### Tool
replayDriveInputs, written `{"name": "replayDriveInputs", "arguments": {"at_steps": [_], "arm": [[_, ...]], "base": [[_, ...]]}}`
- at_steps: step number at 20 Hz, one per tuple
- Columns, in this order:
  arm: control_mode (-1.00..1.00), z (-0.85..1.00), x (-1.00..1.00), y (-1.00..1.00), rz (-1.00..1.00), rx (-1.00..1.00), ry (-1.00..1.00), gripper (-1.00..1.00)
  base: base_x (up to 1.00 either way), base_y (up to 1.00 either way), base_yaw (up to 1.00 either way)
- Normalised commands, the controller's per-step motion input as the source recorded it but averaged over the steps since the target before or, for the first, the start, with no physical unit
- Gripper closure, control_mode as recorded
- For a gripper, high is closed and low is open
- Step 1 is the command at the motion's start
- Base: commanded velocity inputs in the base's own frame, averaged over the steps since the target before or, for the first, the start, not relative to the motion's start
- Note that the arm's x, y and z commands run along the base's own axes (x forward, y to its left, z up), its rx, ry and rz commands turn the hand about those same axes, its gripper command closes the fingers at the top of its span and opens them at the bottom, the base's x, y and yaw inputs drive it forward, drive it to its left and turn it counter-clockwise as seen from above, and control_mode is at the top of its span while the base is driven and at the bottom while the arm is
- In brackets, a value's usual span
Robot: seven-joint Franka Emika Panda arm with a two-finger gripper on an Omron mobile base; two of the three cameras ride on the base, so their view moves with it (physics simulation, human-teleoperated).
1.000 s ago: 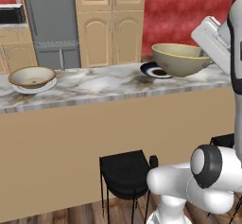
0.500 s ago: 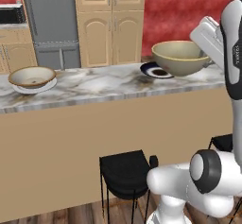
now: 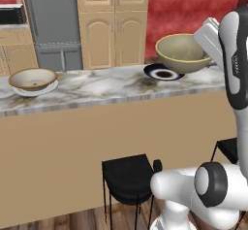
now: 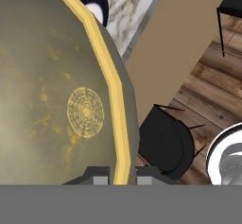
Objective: Move the bowls from the cabinet to the plates on the dining table.
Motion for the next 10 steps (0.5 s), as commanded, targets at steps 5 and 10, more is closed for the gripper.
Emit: {"name": "replayDriveInputs", "arguments": {"at_steps": [5, 10], "arm": [[-1.0, 0.0, 0.21, -0.33, 0.0, 0.0, 0.0, 1.0], [-1.0, 0.0, 0.09, -0.17, 0.0, 0.0, 0.01, 1.0]], "base": [[0.0, 0.0, 0.0], [0.0, 0.0, 0.0]]}}
